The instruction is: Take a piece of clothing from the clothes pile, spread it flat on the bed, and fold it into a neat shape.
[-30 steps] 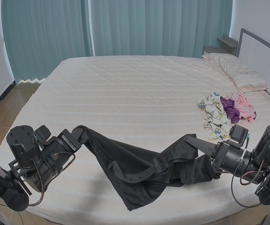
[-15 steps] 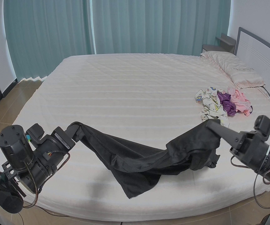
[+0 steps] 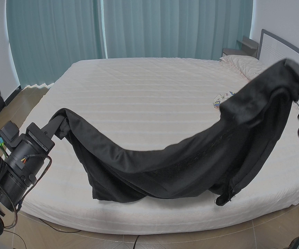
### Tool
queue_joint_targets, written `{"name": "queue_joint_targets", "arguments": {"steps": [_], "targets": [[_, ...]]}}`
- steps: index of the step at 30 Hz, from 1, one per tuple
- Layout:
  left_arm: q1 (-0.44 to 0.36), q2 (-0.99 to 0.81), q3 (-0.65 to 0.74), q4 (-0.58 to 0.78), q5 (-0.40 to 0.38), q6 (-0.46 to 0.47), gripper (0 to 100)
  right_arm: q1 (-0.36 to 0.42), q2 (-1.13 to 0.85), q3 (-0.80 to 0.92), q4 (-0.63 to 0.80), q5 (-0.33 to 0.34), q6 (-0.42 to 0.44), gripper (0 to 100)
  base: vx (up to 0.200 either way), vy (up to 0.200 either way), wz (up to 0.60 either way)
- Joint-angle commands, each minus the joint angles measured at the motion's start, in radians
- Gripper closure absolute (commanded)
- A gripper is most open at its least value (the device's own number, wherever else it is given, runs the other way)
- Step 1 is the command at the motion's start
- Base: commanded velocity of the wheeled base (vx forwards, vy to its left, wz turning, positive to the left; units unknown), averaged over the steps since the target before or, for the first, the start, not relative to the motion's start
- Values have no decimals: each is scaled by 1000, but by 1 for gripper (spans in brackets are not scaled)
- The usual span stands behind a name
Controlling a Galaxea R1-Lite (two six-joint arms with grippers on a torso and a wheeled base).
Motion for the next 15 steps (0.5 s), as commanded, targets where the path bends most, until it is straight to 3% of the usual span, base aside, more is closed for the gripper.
{"name": "queue_joint_targets", "arguments": {"steps": [1,4,7,15], "targets": [[6,-128,-128,161,4,27,100,-154,-14,-310,199,1,120,100,0,0,0],[6,-126,-170,184,4,27,100,-242,81,-459,242,0,180,100,0,0,0],[6,-115,-190,213,4,24,100,-280,200,-530,297,0,200,100,0,0,0],[29,72,-205,213,-1,-27,100,-372,524,-538,271,1,175,100,0,0,0]]}}
